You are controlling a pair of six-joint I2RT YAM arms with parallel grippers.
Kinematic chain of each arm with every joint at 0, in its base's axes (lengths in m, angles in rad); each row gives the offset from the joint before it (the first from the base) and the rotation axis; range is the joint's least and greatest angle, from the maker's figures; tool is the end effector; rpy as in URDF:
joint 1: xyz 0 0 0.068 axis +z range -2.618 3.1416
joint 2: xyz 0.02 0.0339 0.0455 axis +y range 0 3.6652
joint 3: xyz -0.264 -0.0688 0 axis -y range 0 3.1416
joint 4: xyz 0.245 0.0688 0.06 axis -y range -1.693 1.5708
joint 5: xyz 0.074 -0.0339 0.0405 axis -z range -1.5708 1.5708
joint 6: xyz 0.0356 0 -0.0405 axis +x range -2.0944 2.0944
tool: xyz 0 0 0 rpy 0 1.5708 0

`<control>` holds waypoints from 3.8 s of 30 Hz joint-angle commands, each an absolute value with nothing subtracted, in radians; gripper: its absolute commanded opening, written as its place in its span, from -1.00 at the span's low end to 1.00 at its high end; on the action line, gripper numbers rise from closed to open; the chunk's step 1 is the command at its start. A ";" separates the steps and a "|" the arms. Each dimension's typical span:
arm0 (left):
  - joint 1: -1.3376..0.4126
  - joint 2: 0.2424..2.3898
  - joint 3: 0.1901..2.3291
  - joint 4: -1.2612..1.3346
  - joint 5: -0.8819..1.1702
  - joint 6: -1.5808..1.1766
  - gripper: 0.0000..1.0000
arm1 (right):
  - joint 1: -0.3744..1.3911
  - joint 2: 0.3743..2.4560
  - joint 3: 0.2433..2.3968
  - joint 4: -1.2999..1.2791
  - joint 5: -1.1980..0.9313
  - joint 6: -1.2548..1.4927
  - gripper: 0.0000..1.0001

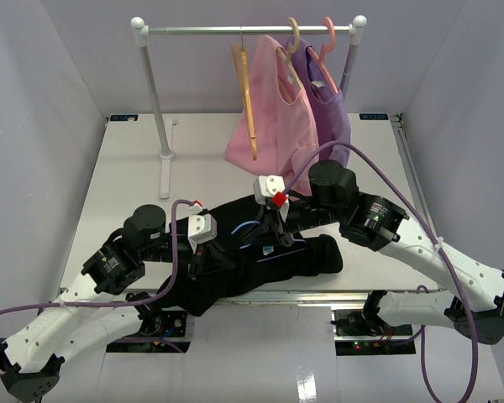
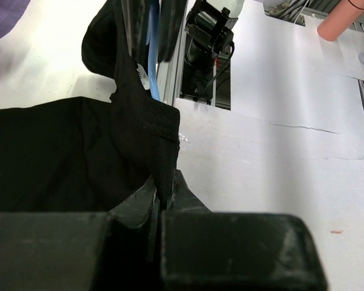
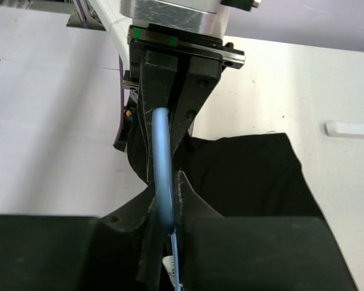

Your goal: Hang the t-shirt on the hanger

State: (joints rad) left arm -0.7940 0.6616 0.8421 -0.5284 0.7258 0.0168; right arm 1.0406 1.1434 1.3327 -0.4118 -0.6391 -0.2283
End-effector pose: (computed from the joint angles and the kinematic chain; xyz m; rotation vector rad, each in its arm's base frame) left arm 0.0789 -0.1139 0.3444 1.2453 1.5862 -1.2024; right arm 0.1030 0.2177 0.4361 -1.4792 1.1910 1.1377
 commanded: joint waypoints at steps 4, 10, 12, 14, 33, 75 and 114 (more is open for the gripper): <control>-0.790 0.637 0.926 -0.538 0.657 0.011 -0.72 | 1.040 1.077 1.285 -0.351 -0.520 -0.190 -0.85; -0.790 0.623 1.077 -0.736 0.350 -0.003 -0.27 | 1.034 1.042 1.330 -0.477 -0.407 -0.203 -0.84; -0.790 0.632 1.118 -0.795 0.217 -0.006 -0.16 | 1.032 1.047 1.369 -0.519 -0.379 -0.206 -0.84; -0.790 0.639 1.148 -0.835 0.128 -0.018 -0.07 | 1.030 1.057 1.403 -0.543 -0.366 -0.204 -0.84; -0.790 0.573 1.020 -0.849 0.127 -0.061 0.09 | 1.031 1.214 1.723 -0.636 -0.184 -0.090 -0.85; -0.790 0.794 1.218 -0.947 -0.379 -0.123 -0.98 | 1.028 1.123 1.586 -0.677 -0.234 -0.186 -0.84; -0.790 0.705 1.233 -0.733 -0.095 -0.374 0.63 | 1.101 1.601 1.946 -0.269 0.431 0.312 -0.85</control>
